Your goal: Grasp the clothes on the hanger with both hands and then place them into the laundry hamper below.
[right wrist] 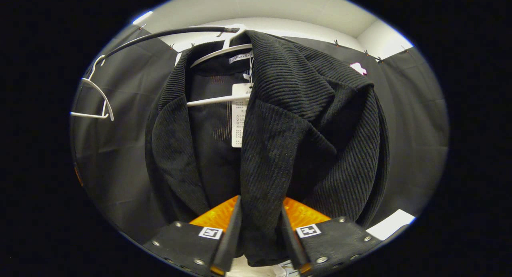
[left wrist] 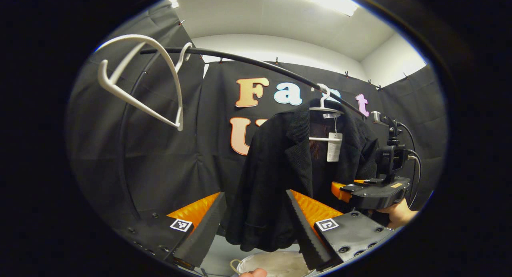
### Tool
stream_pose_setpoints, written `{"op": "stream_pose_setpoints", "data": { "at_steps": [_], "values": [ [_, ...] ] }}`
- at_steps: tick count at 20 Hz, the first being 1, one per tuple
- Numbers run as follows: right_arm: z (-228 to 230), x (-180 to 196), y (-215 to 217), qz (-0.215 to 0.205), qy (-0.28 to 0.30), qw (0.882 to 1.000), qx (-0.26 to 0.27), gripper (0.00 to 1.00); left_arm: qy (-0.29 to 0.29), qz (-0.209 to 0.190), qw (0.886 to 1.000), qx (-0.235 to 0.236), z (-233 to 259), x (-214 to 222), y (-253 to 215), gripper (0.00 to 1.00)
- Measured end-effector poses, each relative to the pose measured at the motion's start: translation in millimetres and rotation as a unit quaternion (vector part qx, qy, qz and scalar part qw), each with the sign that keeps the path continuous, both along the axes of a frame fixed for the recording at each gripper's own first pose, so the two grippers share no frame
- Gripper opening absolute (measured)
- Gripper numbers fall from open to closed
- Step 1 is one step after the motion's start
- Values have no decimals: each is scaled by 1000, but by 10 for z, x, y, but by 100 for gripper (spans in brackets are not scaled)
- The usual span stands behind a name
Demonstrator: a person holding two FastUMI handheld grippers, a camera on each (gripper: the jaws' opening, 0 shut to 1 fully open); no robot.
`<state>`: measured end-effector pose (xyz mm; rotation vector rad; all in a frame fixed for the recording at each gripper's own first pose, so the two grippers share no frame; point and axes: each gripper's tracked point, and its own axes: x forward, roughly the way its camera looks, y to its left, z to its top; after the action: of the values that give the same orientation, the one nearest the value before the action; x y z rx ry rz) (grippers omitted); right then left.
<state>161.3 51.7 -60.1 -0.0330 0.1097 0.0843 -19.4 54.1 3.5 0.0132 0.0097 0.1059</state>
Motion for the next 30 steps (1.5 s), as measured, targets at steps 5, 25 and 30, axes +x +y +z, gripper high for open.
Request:
{"op": "stream_pose_setpoints", "data": {
  "at_steps": [5,25,30],
  "values": [
    [164,-308,-84,13,-4,1000,18,6,8,-72,997,-29,-129,354,-428,93],
    [911,-1170,-492,35,-58,998,3,6,3,-48,998,34,-767,1973,-951,100],
    [893,-1166,-461,46,-58,997,7,6,-28,-17,998,55,-560,1944,-698,61]
  ]
}}
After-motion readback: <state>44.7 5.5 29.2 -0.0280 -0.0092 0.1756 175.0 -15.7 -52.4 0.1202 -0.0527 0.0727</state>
